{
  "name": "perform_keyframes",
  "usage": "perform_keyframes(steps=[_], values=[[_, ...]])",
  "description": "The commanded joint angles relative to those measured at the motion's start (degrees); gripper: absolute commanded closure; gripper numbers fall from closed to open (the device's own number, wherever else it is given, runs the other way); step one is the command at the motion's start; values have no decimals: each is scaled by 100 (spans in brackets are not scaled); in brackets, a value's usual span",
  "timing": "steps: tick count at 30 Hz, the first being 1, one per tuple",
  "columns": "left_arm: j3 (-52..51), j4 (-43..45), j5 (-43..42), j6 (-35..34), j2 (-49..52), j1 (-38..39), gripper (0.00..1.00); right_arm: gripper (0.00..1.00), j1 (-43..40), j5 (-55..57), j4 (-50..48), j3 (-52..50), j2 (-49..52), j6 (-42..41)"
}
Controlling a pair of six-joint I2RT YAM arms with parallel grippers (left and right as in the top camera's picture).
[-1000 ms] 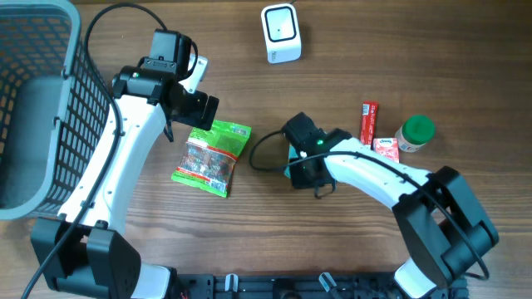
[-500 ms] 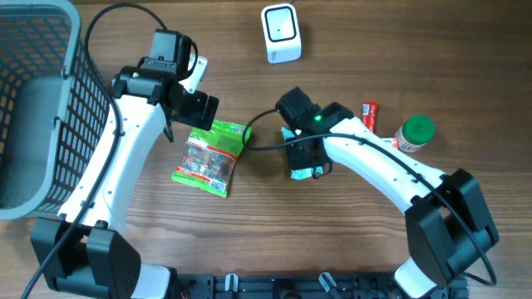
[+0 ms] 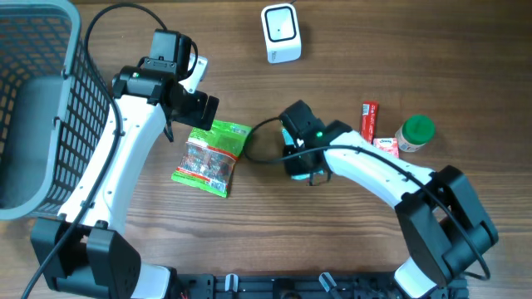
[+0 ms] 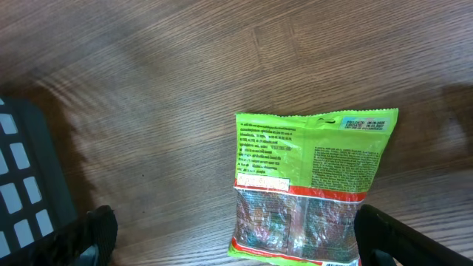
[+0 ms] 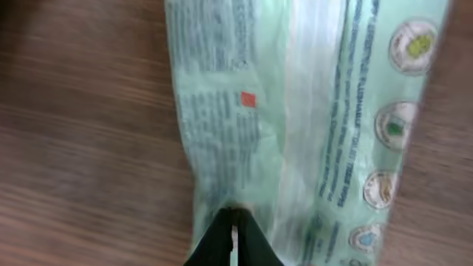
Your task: Scan the item barcode
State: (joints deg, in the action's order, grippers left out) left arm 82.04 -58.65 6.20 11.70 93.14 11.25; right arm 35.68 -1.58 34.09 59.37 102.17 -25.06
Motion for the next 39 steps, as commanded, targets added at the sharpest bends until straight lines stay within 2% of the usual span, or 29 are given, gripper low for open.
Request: perform_keyframes(steps=[1, 6, 15, 18, 22, 25, 32, 34, 36, 37, 38, 39], values=[[57, 17, 52, 48, -24, 15, 0, 90, -13, -131, -708, -535, 74, 339], [57, 17, 52, 48, -24, 15, 0, 89, -13, -125, -568, -584, 57, 577], [57, 17, 52, 48, -24, 15, 0, 71, -13, -103, -317, -391, 17, 555], [57, 17, 52, 48, -24, 15, 0, 69, -13, -105, -317, -439, 26, 555], [57, 17, 52, 48, -24, 15, 0, 46, -13, -155, -319, -476, 48, 560], [57, 17, 52, 48, -24, 15, 0, 43, -13, -328, -251, -343, -15, 726], [57, 17, 52, 48, -24, 15, 0, 38, -20, -319, 566, 623, -715, 723], [57, 17, 52, 48, -24, 15, 0, 43, -17, -317, 723, 636, -789, 704], [57, 17, 52, 48, -24, 15, 0, 63, -20, -227, 859, 595, -785, 702], [57, 17, 52, 48, -24, 15, 0, 83, -20, -98, 909, 533, -785, 688], [57, 17, 52, 48, -24, 15, 0, 91, -20, 7, 929, 474, -785, 669], [59, 17, 52, 48, -24, 15, 0, 96, -20, 127, 922, 402, -776, 590]])
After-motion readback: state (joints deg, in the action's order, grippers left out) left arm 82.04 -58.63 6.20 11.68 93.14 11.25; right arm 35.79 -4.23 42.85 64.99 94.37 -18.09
